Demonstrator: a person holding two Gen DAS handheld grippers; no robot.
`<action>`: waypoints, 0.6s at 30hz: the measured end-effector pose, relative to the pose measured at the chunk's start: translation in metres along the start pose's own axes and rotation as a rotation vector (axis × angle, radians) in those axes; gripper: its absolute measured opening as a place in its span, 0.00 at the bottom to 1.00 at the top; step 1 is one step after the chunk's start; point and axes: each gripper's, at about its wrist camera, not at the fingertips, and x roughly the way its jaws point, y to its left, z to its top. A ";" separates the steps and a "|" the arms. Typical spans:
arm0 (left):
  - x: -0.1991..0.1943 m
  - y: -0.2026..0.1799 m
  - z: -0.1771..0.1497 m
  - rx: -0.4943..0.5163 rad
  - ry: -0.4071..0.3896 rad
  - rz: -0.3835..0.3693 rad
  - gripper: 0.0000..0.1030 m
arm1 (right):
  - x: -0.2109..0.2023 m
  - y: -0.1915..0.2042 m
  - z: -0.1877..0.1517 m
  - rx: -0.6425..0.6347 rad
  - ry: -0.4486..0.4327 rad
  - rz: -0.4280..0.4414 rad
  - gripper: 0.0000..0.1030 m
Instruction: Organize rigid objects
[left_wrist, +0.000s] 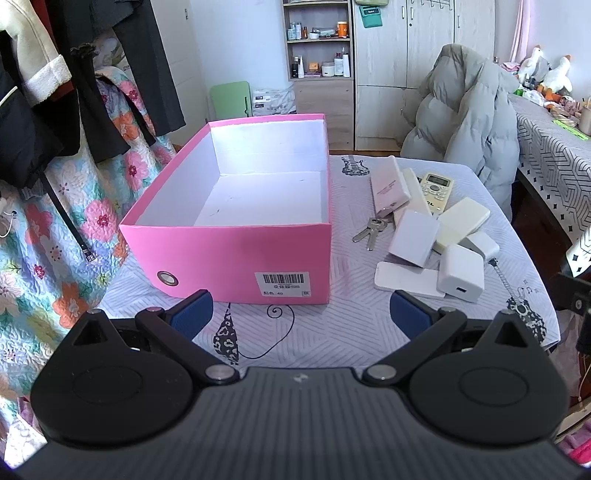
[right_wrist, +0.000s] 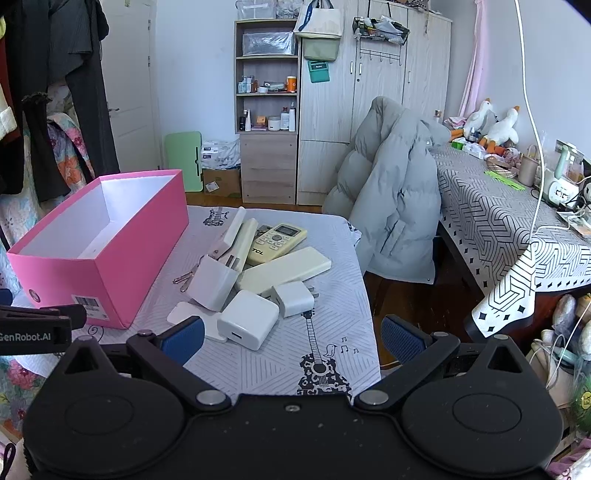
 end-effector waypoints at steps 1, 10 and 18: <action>0.000 0.000 0.000 -0.001 -0.003 -0.001 1.00 | 0.000 0.000 0.000 0.000 0.000 0.000 1.00; -0.002 0.000 -0.002 0.002 -0.012 -0.010 1.00 | -0.001 -0.002 0.002 -0.001 -0.011 -0.011 1.00; -0.002 -0.001 -0.003 0.006 -0.013 -0.011 1.00 | -0.004 -0.005 0.006 -0.003 -0.044 -0.033 1.00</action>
